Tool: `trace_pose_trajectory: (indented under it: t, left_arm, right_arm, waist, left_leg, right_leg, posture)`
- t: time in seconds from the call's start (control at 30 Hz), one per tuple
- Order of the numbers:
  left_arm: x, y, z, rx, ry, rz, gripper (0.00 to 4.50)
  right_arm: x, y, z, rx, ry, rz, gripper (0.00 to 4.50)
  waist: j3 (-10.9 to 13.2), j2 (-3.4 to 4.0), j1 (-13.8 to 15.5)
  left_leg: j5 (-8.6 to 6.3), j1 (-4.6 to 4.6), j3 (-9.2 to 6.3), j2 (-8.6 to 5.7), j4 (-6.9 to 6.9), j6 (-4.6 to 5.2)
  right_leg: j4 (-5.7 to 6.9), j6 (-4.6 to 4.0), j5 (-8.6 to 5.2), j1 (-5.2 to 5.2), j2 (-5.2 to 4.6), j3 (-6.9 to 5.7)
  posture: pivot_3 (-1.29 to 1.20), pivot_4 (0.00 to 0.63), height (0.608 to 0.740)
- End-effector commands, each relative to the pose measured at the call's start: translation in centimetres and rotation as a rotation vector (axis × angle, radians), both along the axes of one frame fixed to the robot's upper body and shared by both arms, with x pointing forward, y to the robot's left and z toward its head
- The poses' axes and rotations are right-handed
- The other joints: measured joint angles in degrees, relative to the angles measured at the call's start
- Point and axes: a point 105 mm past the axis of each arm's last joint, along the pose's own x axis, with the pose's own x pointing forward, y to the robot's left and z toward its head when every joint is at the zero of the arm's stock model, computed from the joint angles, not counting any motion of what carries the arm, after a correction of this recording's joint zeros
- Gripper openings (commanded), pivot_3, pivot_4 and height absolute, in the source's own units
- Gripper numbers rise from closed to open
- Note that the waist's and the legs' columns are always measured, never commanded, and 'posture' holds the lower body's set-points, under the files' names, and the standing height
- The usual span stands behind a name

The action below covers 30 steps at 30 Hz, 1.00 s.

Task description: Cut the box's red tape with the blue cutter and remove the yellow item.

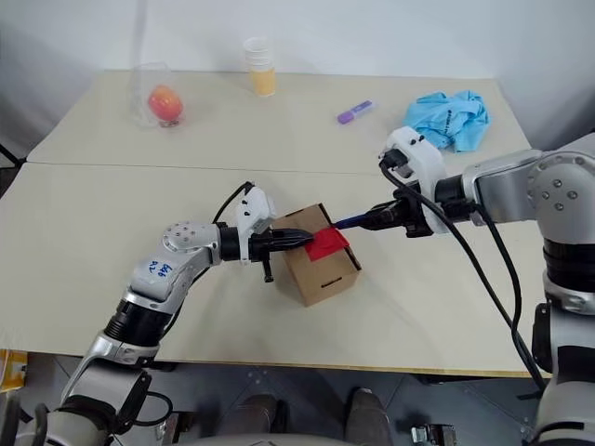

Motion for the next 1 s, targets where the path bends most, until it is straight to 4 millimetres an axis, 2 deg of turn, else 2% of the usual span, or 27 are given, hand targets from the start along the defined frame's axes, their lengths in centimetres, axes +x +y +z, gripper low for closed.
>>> trace_pose_trajectory:
  t: [0.03,0.33,0.53,0.57,0.6,0.63,0.73,0.8,0.9,1.0]
  left_arm:
    - [-0.6,-0.4,-1.7,0.041,0.029,-0.004,0.0]
    - [-1.2,0.0,-2.5,0.052,0.035,0.017,0.0]
    - [-1.8,0.4,-2.3,0.119,0.043,-0.034,0.0]
    - [-1.7,0.5,-1.6,0.068,0.055,-0.015,0.0]
    - [-1.6,0.5,-0.7,-0.054,0.13,0.036,0.0]
    - [-2.0,0.4,-0.5,-0.061,0.139,0.025,0.0]
    - [-2.7,0.3,-1.2,0.072,0.101,-0.065,0.0]
    - [-2.1,0.5,-1.1,0.075,0.092,-0.044,0.0]
    - [-1.2,0.8,-0.9,0.089,0.074,-0.01,0.0]
    - [-1.1,0.7,-1.0,0.083,0.08,-0.02,0.0]
  right_arm:
    - [-0.8,0.7,0.2,0.003,0.009,0.056,0.11]
    - [-1.0,0.6,-0.1,0.003,0.01,0.05,0.11]
    - [-0.1,1.2,0.6,0.015,0.003,0.041,0.11]
    - [0.0,1.6,0.6,0.088,0.042,0.052,0.11]
    - [0.1,2.3,0.7,0.144,0.047,0.064,0.11]
    - [0.3,2.7,0.9,0.134,0.016,0.062,0.11]
    - [1.5,2.4,2.3,0.074,-0.04,0.017,0.11]
    - [1.9,1.8,2.6,0.068,-0.021,-0.008,0.11]
    - [1.7,1.5,1.8,0.037,-0.001,-0.008,0.11]
    - [1.3,1.5,1.3,0.037,0.015,0.014,0.11]
  waist:
    - [0.0,0.0,0.01]
    - [-0.01,0.01,0.02]
    - [-0.01,0.01,-0.24]
    - [-0.01,0.01,-0.42]
    - [-0.03,-0.02,-0.63]
    - [-0.03,-0.02,-0.79]
    - [-0.02,-0.01,-1.19]
    - [-0.02,0.01,-1.11]
    - [-0.06,-0.07,-0.95]
    - [-0.06,-0.07,-1.1]
  left_leg:
    - [0.0,0.0,0.0,0.0,0.0,0.0]
    - [0.0,0.01,-0.04,0.02,0.0,0.0]
    - [0.0,0.02,-0.03,0.02,0.02,0.0]
    - [0.0,0.03,-0.03,0.02,0.02,0.0]
    - [0.0,0.05,-0.04,0.04,0.02,0.0]
    - [0.0,0.12,-0.11,0.04,0.0,0.0]
    - [0.0,0.1,-0.22,0.01,0.01,0.01]
    - [0.0,0.1,-0.19,-0.02,0.01,0.01]
    - [-0.01,0.11,-0.26,-0.04,0.01,0.01]
    - [-0.02,0.11,-0.22,-0.06,0.02,0.03]
  right_leg:
    - [0.0,0.0,0.0,0.0,0.0,0.0]
    - [0.01,0.0,0.0,0.0,0.0,0.04]
    - [0.06,0.0,0.0,-0.01,0.01,0.09]
    - [0.07,0.0,0.0,-0.01,0.01,0.1]
    - [0.08,-0.01,0.0,-0.01,0.03,0.12]
    - [0.11,-0.01,0.0,0.02,0.02,0.16]
    - [0.25,-0.01,0.0,-0.12,0.0,0.34]
    - [0.28,-0.01,0.0,-0.16,0.0,0.38]
    - [0.24,-0.03,0.01,-0.11,0.0,0.36]
    - [0.23,-0.03,0.02,-0.1,-0.01,0.38]
  posture:
    - [0.0,0.15,0.74]
    - [0.0,0.15,0.74]
    - [0.0,0.15,0.74]
    - [0.0,0.15,0.74]
    - [0.0,0.15,0.74]
    - [0.0,0.15,0.74]
    - [0.0,0.15,0.74]
    - [0.0,0.15,0.74]
    - [0.0,0.15,0.74]
    - [0.0,0.15,0.74]
